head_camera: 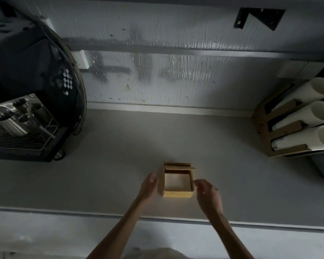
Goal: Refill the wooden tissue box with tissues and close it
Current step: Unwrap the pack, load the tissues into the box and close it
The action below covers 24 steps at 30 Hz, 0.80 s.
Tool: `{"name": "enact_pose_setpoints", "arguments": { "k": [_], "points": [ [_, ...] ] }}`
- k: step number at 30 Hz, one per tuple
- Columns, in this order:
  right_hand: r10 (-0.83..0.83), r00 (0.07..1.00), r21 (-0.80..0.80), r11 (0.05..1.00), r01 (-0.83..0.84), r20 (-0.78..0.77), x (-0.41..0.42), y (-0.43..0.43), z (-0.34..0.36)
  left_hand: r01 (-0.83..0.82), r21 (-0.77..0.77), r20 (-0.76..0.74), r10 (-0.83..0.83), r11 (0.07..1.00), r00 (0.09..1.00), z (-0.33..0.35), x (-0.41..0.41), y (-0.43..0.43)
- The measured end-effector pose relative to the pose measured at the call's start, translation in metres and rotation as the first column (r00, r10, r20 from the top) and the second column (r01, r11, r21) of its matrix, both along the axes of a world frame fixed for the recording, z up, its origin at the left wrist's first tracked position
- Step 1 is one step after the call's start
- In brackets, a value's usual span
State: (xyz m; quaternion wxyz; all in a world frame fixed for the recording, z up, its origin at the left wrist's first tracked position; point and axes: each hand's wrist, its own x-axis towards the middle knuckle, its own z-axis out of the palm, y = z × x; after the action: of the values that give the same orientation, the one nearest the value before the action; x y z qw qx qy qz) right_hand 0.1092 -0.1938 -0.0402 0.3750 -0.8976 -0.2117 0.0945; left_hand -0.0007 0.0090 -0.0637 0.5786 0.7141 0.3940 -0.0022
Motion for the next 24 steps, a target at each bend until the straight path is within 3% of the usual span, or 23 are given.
{"name": "enact_pose_setpoints", "arguments": {
  "k": [2, 3, 4, 6, 8, 10, 15, 19, 24],
  "points": [
    [-0.091, 0.951, 0.187, 0.971, 0.151, -0.294, 0.021, -0.006, 0.011, -0.181, -0.264, 0.045, 0.200, 0.947, 0.979, 0.027, 0.015, 0.005],
    [-0.003, 0.881, 0.292, 0.943, 0.160, -0.474, 0.031, -0.003, 0.017, -0.191, -0.369, 0.024, 0.215, 0.909, 0.976, 0.041, 0.024, 0.010],
    [0.111, 0.752, 0.368, 0.911, 0.183, -0.649, 0.041, 0.004, 0.022, -0.149, -0.459, 0.001, 0.169, 0.876, 0.986, 0.048, 0.033, 0.015],
    [0.201, 0.463, 0.345, 0.905, 0.249, -0.863, 0.059, 0.023, 0.032, -0.072, -0.613, -0.048, 0.055, 0.787, 0.997, 0.059, 0.048, 0.023],
    [0.229, 0.369, 0.303, 0.940, 0.157, -0.901, 0.064, 0.037, 0.042, 0.005, -0.698, -0.079, -0.084, 0.716, 0.993, 0.063, 0.054, 0.027],
    [0.238, 0.400, 0.295, 0.952, 0.086, -0.885, 0.062, 0.040, 0.043, 0.083, -0.678, -0.069, -0.175, 0.731, 0.982, 0.060, 0.054, 0.028],
    [0.326, 0.637, 0.365, 0.928, -0.074, -0.698, 0.050, 0.025, 0.016, 0.060, -0.449, -0.037, -0.085, 0.892, 0.996, 0.040, 0.044, 0.008],
    [0.125, 0.794, 0.212, 0.977, 0.005, -0.594, 0.039, 0.029, -0.020, 0.031, -0.260, -0.012, -0.035, 0.965, 0.999, 0.012, 0.037, -0.007],
    [0.084, 0.862, 0.111, 0.993, -0.033, -0.500, 0.037, 0.036, -0.028, -0.049, -0.090, -0.011, 0.048, 0.995, 0.999, -0.007, 0.039, -0.015]
  ]
}}
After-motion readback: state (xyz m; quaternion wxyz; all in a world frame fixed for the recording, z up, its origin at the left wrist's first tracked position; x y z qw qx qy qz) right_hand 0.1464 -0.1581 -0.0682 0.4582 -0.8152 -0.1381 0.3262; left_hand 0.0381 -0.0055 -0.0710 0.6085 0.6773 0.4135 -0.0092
